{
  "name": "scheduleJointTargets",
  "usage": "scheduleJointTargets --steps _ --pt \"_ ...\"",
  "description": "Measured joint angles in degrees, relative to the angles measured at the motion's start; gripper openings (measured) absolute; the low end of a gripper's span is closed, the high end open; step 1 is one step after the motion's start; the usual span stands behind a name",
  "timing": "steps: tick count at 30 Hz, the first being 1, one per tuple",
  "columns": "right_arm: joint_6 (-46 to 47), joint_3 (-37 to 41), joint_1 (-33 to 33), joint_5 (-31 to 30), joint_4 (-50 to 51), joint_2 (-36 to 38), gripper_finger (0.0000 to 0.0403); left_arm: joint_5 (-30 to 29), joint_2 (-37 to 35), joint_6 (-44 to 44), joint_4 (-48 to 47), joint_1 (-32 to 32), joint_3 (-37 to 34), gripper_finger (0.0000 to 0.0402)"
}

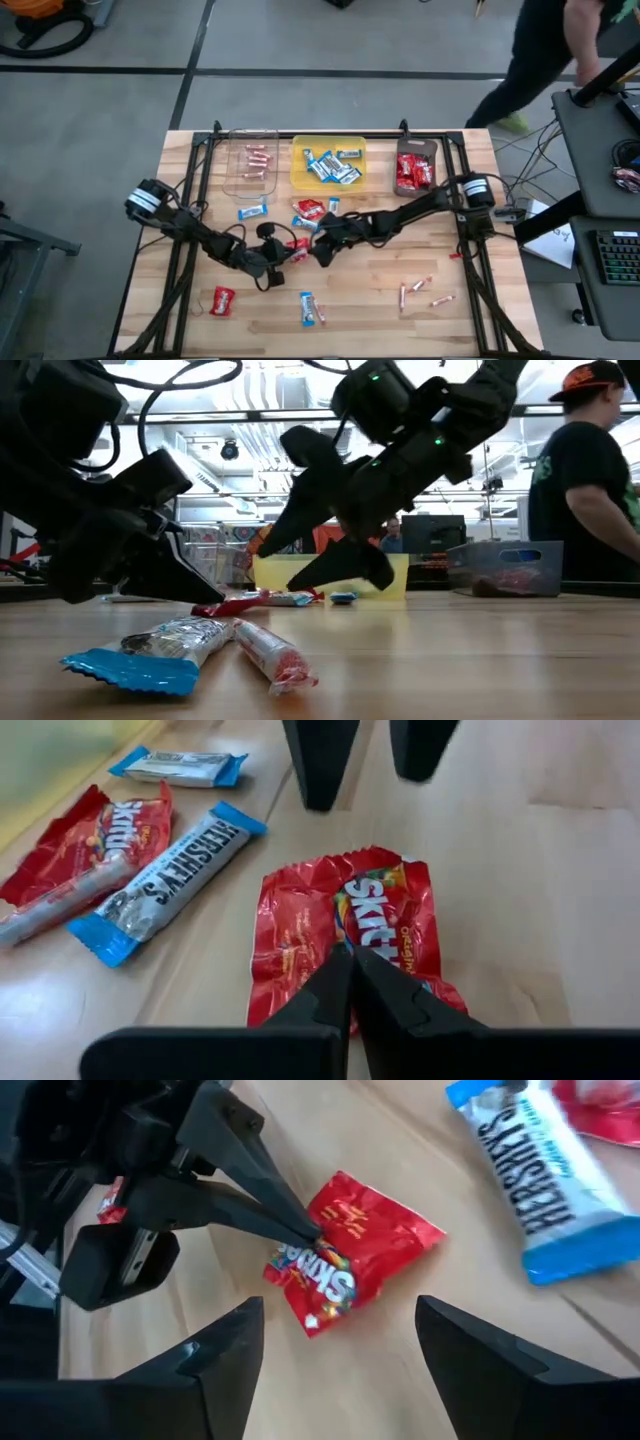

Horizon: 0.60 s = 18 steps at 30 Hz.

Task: Sort candy
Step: Put the red candy into the black bin

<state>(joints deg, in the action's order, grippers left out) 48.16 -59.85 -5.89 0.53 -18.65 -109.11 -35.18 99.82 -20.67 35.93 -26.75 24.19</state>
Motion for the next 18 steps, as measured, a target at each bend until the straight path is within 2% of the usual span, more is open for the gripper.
scheduleJointTargets --steps 5,12,18 --pt "0.47 -3.87 0.30 1.98 1.32 -3.81 0.0258 -0.37 1.69 0.00 1.46 -0.14 0.15 0.0000" --pt "0.87 -7.42 0.43 2.89 2.99 -7.10 0.0249 -0.79 3.83 0.03 3.56 -0.40 -0.05 0.0000" --pt "0.51 -8.02 0.44 2.90 3.18 -7.24 0.0217 -0.92 5.68 1.87 8.78 -0.80 -0.44 0.0000"
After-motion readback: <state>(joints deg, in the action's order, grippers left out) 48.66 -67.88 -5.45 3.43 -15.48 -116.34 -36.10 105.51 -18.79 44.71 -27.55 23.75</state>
